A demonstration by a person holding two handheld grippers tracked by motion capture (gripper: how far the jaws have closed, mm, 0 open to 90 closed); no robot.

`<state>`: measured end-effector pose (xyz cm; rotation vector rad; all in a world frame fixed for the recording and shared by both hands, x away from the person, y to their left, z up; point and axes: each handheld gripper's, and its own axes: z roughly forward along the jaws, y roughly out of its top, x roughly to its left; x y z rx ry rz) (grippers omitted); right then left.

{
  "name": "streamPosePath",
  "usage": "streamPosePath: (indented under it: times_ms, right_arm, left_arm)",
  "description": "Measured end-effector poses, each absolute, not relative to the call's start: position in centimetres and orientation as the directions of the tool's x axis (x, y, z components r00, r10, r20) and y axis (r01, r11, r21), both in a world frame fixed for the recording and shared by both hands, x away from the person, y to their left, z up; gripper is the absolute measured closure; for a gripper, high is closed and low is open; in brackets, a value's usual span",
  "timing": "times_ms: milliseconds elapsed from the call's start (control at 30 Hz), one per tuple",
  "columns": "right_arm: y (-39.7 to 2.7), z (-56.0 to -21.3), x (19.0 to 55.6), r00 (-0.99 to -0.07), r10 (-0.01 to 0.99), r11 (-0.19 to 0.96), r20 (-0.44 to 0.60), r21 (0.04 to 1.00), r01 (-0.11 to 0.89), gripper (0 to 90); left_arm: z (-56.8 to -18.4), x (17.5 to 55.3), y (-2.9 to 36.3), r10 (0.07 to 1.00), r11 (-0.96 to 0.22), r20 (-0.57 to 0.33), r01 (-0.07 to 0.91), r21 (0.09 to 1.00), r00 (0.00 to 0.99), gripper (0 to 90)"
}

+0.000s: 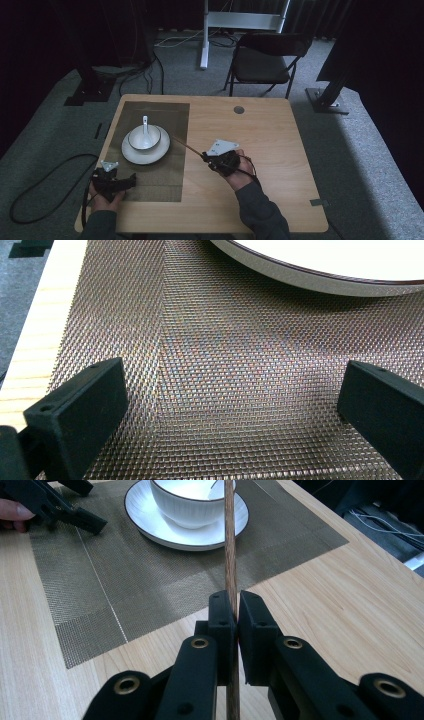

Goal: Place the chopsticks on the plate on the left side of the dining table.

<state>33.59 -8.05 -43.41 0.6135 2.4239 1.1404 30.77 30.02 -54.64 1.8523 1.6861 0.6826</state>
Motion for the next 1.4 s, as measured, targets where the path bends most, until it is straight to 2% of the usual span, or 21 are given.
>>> streamPosePath:
  times_ms: [1400]
  right_arm:
    - [-5.3, -42.9, 34.4, -0.858, 0.488, 0.581, -0.163, 0.794, 0.180, 85.0]
  left_arm:
    - [-54.6, 30.8, 30.0, 0.996, -0.072, 0.011, 0.723, 0.687, 0.089, 0.1]
